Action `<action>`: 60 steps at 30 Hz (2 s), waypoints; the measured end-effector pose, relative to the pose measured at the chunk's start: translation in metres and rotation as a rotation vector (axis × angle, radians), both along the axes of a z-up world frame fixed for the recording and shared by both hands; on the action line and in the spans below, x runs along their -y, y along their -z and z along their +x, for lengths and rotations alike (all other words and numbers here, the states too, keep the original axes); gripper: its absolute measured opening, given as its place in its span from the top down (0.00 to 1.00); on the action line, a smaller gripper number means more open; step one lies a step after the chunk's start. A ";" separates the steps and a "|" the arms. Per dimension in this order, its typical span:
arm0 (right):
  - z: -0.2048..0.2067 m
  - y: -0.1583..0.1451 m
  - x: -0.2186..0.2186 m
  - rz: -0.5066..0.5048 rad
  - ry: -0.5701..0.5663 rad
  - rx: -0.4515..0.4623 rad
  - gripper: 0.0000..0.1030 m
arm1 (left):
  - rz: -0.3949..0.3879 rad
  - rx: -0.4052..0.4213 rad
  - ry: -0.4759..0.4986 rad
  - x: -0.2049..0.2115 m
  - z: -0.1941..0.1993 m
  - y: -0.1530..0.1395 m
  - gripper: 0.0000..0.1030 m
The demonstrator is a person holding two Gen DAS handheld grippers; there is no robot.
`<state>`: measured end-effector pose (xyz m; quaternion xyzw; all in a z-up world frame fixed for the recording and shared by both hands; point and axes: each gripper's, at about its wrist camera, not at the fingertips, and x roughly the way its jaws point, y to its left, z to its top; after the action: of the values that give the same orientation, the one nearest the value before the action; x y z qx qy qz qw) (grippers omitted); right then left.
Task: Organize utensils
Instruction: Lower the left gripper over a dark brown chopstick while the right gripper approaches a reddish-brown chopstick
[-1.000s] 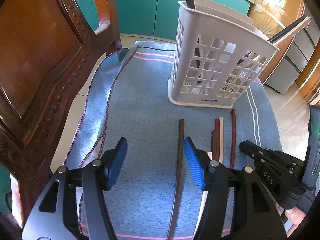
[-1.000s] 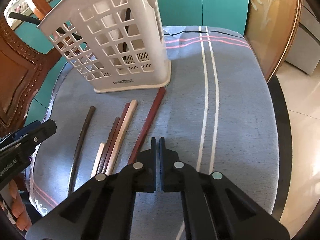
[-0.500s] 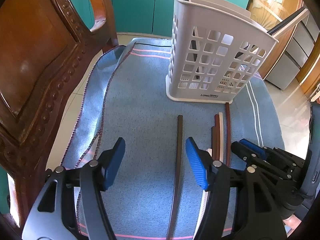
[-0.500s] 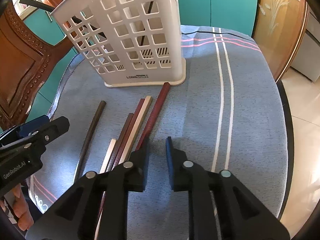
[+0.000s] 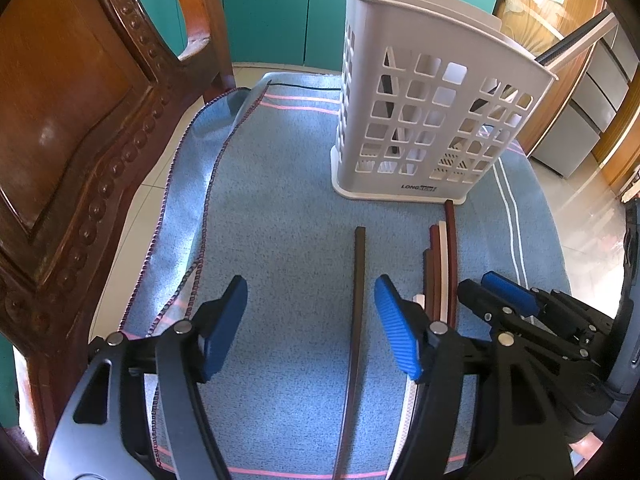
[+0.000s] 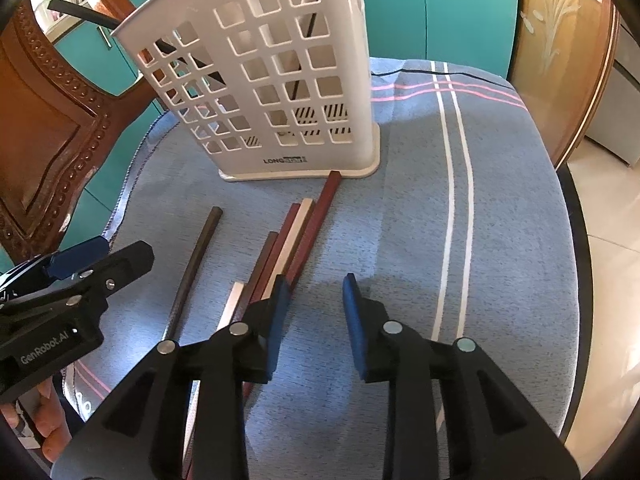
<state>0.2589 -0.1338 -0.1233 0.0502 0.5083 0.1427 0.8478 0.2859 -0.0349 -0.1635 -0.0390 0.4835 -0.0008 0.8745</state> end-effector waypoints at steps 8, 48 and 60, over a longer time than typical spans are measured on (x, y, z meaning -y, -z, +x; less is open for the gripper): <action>-0.005 -0.001 -0.008 -0.013 -0.037 0.000 0.69 | 0.001 -0.002 0.000 -0.001 0.000 0.002 0.34; 0.001 0.006 0.002 0.021 0.009 -0.018 0.93 | 0.022 -0.029 -0.002 -0.002 0.003 0.008 0.30; -0.004 0.009 -0.040 -0.037 -0.079 0.036 0.70 | 0.016 -0.031 -0.029 -0.012 0.004 0.006 0.29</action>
<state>0.2548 -0.0942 -0.1321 0.0122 0.4971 0.1675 0.8513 0.2903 -0.0228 -0.1691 -0.0390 0.4965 0.0163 0.8670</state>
